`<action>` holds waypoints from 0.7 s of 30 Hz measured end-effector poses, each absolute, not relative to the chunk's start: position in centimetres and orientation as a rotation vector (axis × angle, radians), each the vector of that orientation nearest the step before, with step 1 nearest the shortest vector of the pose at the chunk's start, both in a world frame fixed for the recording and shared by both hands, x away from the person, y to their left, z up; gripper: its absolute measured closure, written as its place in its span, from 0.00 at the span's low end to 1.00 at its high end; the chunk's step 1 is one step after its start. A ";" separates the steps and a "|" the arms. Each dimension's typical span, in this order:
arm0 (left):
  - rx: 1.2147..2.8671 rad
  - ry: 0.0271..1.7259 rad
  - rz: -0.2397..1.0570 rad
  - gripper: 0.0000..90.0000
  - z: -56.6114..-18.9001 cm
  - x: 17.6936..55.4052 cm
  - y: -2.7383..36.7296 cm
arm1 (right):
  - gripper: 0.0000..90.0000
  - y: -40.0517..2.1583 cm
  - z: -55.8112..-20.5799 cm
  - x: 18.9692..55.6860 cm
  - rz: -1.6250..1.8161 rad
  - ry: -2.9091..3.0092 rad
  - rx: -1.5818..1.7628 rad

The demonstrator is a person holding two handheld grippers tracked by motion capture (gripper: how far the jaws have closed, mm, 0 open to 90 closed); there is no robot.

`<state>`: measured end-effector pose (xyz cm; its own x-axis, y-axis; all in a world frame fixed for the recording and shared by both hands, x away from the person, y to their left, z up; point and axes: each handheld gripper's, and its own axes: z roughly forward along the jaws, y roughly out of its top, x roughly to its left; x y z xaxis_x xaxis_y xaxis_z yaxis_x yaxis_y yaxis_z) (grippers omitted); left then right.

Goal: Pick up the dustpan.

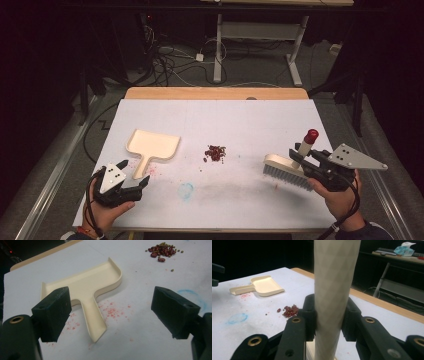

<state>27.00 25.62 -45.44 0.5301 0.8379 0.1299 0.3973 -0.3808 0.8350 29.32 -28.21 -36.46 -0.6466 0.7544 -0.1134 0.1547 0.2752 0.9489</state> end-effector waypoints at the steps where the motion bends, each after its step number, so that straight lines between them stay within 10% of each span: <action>1: 1.983 1.000 0.712 0.18 -45.4 27.1 25.5 | 0.77 -28.2 -36.5 29.3 1.387 1.989 0.815; 21: 2.059 1.038 0.703 0.18 -46.0 27.5 25.6 | 0.77 -28.0 -36.9 30.2 1.385 2.000 0.831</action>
